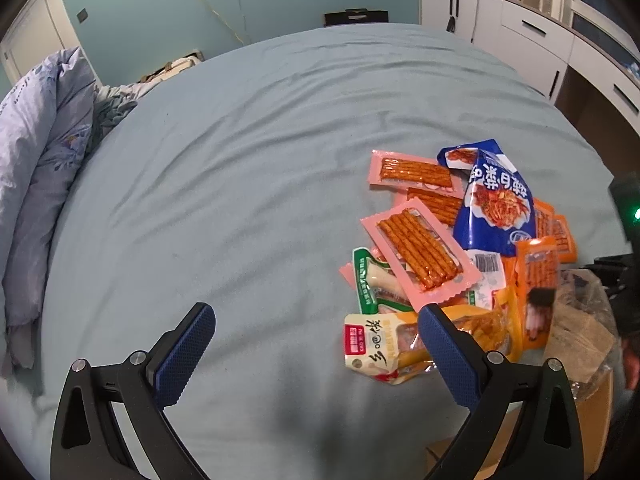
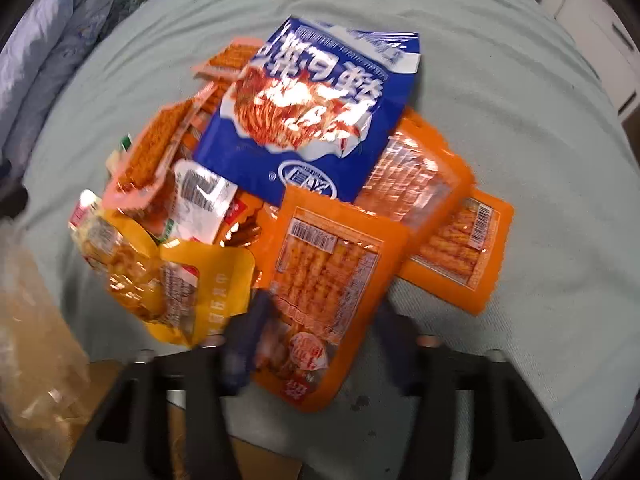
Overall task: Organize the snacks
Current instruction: 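Lower the right gripper onto the orange sausage-stick packet and close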
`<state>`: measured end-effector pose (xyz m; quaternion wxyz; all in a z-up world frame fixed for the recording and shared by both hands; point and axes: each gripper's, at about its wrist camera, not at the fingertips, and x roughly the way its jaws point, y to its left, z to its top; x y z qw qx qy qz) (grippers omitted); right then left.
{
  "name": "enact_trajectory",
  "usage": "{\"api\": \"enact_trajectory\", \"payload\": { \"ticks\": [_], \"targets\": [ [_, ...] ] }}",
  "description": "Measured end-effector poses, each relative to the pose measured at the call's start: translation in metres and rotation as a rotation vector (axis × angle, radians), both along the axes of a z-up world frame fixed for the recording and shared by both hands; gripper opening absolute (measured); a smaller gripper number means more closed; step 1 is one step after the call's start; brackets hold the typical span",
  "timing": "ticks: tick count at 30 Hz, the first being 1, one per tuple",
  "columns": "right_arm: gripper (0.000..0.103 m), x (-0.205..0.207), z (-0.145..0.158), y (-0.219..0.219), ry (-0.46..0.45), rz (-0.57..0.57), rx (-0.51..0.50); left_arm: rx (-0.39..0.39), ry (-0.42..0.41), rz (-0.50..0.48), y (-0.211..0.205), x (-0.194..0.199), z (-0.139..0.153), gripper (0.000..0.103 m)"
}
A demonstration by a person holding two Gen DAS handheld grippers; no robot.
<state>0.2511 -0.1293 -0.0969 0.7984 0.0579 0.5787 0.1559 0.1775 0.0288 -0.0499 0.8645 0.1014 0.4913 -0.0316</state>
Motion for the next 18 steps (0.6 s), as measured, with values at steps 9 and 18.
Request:
{"api": "enact_trajectory", "payload": {
  "ticks": [9, 18],
  "targets": [
    [0.011, -0.005, 0.027, -0.031, -0.026, -0.051, 0.150, 0.033, 0.016, -0.005, -0.001, -0.001, -0.009, 0.103],
    [0.001, -0.020, 0.036, -0.053, -0.072, -0.114, 0.254, 0.029, 0.027, -0.048, -0.007, -0.001, -0.012, 0.103]
  ]
}}
